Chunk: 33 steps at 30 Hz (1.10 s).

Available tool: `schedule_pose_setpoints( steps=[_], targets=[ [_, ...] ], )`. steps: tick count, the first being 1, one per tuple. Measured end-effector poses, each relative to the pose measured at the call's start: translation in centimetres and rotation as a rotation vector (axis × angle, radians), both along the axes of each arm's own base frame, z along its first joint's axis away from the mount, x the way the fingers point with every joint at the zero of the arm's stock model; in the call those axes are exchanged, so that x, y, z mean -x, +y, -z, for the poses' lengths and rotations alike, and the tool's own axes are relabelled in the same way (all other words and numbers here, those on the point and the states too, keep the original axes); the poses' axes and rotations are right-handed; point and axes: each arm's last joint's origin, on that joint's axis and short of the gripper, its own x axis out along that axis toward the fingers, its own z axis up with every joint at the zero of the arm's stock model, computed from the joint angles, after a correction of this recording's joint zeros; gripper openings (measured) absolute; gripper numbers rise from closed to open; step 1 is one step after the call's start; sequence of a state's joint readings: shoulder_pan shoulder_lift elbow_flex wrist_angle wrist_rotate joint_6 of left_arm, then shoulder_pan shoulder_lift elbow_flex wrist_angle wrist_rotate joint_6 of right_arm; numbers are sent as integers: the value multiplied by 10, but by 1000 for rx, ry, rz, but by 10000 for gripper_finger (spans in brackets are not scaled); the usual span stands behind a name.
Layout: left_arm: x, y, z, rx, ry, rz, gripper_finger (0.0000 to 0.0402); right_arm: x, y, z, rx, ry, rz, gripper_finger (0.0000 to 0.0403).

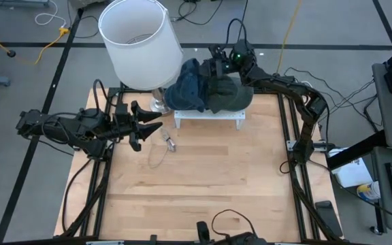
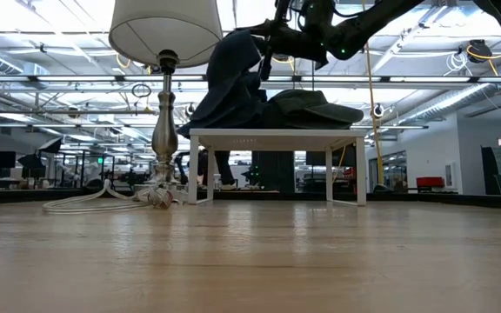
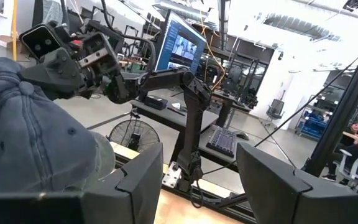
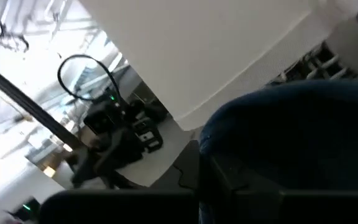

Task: Pick & Place hat
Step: Stack the blue cap on the blue caps on the shelf

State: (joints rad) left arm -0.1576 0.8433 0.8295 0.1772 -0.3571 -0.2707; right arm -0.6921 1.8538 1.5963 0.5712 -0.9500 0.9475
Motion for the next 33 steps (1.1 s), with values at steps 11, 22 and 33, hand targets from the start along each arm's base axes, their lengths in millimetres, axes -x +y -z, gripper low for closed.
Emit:
schedule_pose_setpoints(
  steps=[11,22,33],
  targets=[
    [0,0,0,12,-2,2,207,1,-3,8,443,-66,27,0],
    [0,0,0,8,-1,1,207,-4,-2,20,612,12,147,0],
    [0,0,0,-4,3,-1,207,11,-9,30,655,192,216,0]
  ],
)
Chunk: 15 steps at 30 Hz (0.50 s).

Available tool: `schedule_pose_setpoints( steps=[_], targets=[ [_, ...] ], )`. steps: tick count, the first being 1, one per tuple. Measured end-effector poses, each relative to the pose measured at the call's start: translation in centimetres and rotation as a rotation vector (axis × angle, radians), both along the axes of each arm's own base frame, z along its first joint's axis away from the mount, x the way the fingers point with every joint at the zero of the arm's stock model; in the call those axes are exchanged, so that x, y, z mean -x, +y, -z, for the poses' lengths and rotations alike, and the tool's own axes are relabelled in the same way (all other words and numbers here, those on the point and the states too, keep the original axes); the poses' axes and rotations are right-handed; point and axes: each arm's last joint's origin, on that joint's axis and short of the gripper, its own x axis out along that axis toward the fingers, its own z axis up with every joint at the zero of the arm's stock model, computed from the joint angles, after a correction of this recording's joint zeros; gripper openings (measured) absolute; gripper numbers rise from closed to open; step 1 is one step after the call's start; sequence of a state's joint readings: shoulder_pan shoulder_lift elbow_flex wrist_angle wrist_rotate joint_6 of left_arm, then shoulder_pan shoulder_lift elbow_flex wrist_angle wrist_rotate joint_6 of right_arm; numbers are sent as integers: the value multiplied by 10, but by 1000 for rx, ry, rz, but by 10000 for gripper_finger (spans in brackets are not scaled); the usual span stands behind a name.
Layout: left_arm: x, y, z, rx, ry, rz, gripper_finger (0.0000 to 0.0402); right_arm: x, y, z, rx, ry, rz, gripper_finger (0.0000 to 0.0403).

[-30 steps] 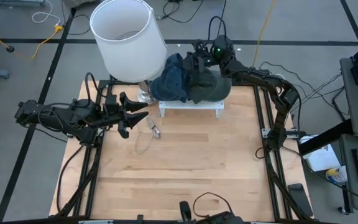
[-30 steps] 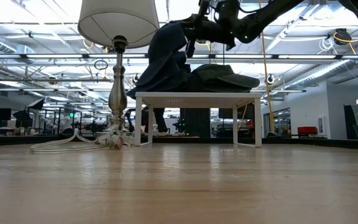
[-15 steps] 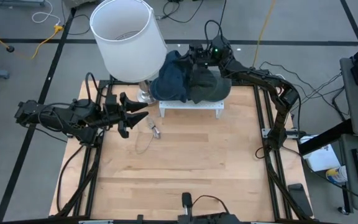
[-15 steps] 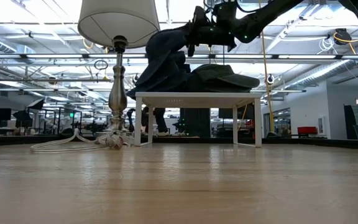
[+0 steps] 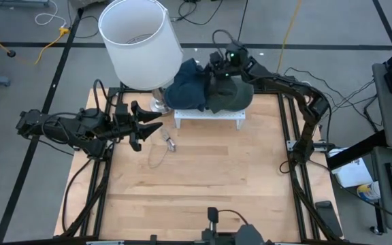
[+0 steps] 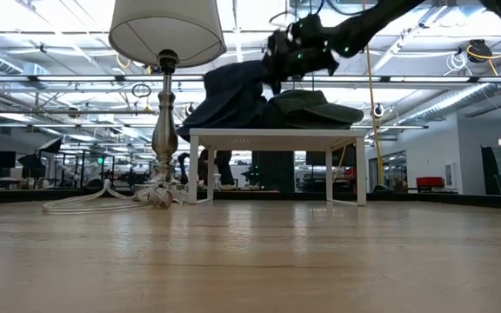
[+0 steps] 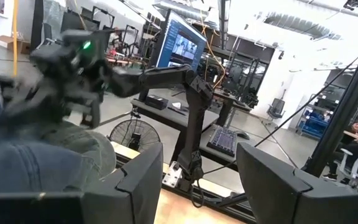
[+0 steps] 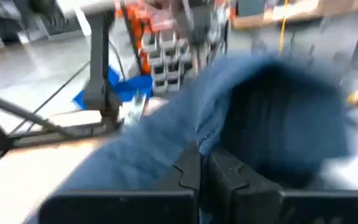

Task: Pick & Place hat
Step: Stack the blue cap on the blue caps on the shelf

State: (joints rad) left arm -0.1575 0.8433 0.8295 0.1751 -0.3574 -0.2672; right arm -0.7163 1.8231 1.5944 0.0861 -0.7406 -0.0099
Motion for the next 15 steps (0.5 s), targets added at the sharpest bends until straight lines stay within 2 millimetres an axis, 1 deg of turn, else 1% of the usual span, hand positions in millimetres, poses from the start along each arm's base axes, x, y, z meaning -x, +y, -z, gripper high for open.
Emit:
schedule_pose_setpoints(
  steps=[2,4,6,10,15],
  targets=[
    [0,0,0,-1,3,0,207,5,3,-13,62,-28,10,0],
    [0,0,1,-2,12,0,207,10,6,-17,102,-4,11,0],
    [0,0,2,-4,25,0,207,10,9,-13,130,51,26,0],
    [-3,0,4,-1,32,1,207,8,18,-4,162,127,-12,0],
    [-2,-1,3,-4,30,24,207,2,27,2,237,216,38,0]
  ],
)
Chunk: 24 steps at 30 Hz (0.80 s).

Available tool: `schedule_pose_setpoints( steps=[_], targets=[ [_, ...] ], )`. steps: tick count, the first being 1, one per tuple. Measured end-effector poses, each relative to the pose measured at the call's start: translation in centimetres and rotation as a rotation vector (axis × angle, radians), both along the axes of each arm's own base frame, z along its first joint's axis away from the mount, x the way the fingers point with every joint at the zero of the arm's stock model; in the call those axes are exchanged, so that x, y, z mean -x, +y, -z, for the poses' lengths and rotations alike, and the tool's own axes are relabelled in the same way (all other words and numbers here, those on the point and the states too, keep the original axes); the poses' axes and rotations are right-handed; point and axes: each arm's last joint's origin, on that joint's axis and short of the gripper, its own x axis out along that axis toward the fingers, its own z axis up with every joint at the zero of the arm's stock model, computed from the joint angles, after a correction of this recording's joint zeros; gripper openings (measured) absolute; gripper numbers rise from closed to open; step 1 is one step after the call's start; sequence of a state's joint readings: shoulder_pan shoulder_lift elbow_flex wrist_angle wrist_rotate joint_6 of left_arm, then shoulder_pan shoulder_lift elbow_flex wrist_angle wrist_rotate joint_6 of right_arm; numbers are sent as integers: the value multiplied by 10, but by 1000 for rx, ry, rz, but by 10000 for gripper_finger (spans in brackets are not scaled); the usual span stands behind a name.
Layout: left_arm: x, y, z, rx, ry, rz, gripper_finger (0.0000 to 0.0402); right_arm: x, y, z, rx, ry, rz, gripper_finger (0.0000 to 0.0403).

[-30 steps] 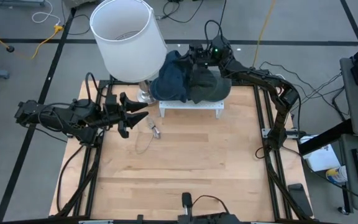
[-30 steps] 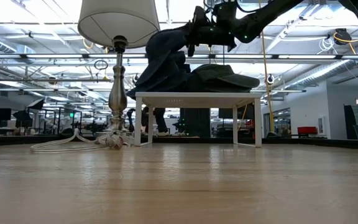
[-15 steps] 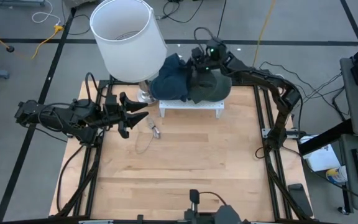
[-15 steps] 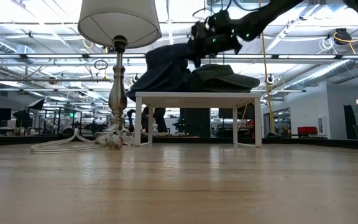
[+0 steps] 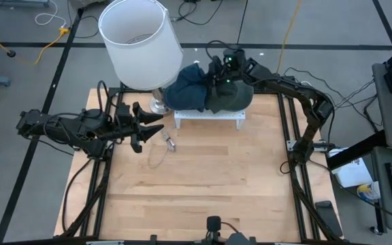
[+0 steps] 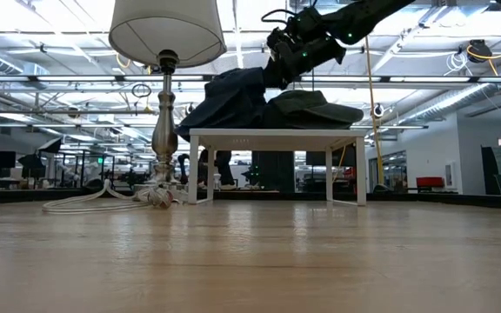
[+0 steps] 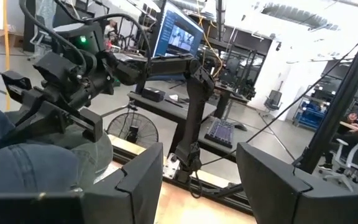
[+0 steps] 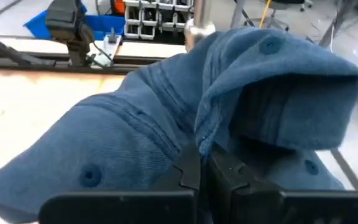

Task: Pick & Place hat
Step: Stack the blue cap on the blue caps on the shelf

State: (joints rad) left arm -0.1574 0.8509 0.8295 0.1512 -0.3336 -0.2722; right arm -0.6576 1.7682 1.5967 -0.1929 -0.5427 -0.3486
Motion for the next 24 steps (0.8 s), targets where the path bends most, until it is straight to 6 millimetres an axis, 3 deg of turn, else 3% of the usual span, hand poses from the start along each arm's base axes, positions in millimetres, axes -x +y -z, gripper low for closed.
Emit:
schedule_pose_setpoints(
  steps=[7,18,24],
  targets=[
    [0,0,0,9,-2,2,207,-1,2,1,-4,12,-12,18],
    [0,-1,0,24,-7,51,207,16,10,-25,28,-29,22,165],
    [0,-1,0,23,-7,50,207,27,17,-52,141,-96,110,213]
  ],
)
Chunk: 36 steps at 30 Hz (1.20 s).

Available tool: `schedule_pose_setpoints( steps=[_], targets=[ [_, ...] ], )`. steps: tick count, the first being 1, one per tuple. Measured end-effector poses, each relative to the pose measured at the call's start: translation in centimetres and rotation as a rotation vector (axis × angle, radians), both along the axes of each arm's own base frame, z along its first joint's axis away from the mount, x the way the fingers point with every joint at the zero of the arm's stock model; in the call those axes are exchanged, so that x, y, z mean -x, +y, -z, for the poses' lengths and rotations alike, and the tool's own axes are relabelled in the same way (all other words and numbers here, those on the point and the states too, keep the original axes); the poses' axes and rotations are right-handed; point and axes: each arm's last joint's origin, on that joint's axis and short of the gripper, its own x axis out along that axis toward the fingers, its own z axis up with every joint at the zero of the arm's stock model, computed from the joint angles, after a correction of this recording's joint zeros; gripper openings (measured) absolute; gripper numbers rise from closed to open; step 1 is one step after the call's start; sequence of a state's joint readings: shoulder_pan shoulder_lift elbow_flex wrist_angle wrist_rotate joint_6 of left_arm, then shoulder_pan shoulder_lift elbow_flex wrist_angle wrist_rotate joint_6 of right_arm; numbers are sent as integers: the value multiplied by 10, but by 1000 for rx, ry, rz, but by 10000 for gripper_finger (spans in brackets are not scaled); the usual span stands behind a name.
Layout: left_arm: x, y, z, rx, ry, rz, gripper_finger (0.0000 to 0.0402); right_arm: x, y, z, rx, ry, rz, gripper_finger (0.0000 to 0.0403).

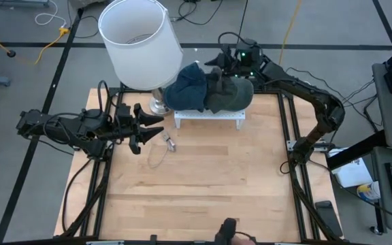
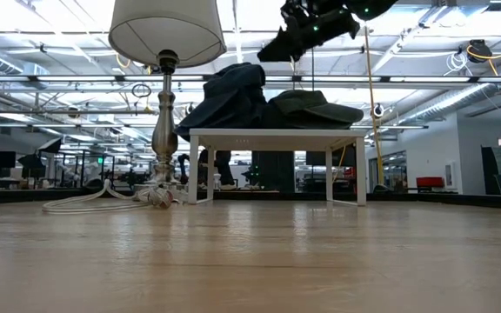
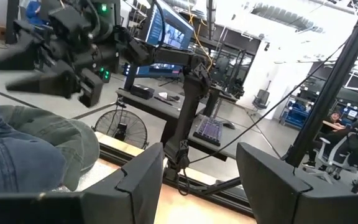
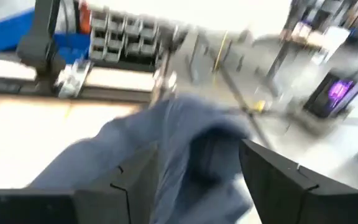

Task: Pick & Place hat
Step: Stack the blue cap on the blue caps on the shelf

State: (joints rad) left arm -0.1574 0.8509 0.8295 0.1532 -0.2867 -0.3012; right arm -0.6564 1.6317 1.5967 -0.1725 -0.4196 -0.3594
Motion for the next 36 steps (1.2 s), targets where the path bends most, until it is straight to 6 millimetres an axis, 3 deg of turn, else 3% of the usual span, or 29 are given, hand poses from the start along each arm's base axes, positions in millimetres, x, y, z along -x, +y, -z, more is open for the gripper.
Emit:
schedule_pose_setpoints(
  steps=[5,14,18,25,36],
  targets=[
    [0,0,0,-6,2,-1,207,-9,-4,-8,75,-118,-32,211],
    [0,0,0,-8,4,-4,207,-37,-16,23,45,-143,-95,206],
    [0,0,0,-7,4,-4,207,-49,-21,46,-29,-96,-91,205],
    [0,0,0,-6,4,-4,207,-52,-24,78,-148,68,-82,204],
    [0,0,1,-17,11,-5,207,-51,-23,81,-119,111,-98,201]
  ],
)
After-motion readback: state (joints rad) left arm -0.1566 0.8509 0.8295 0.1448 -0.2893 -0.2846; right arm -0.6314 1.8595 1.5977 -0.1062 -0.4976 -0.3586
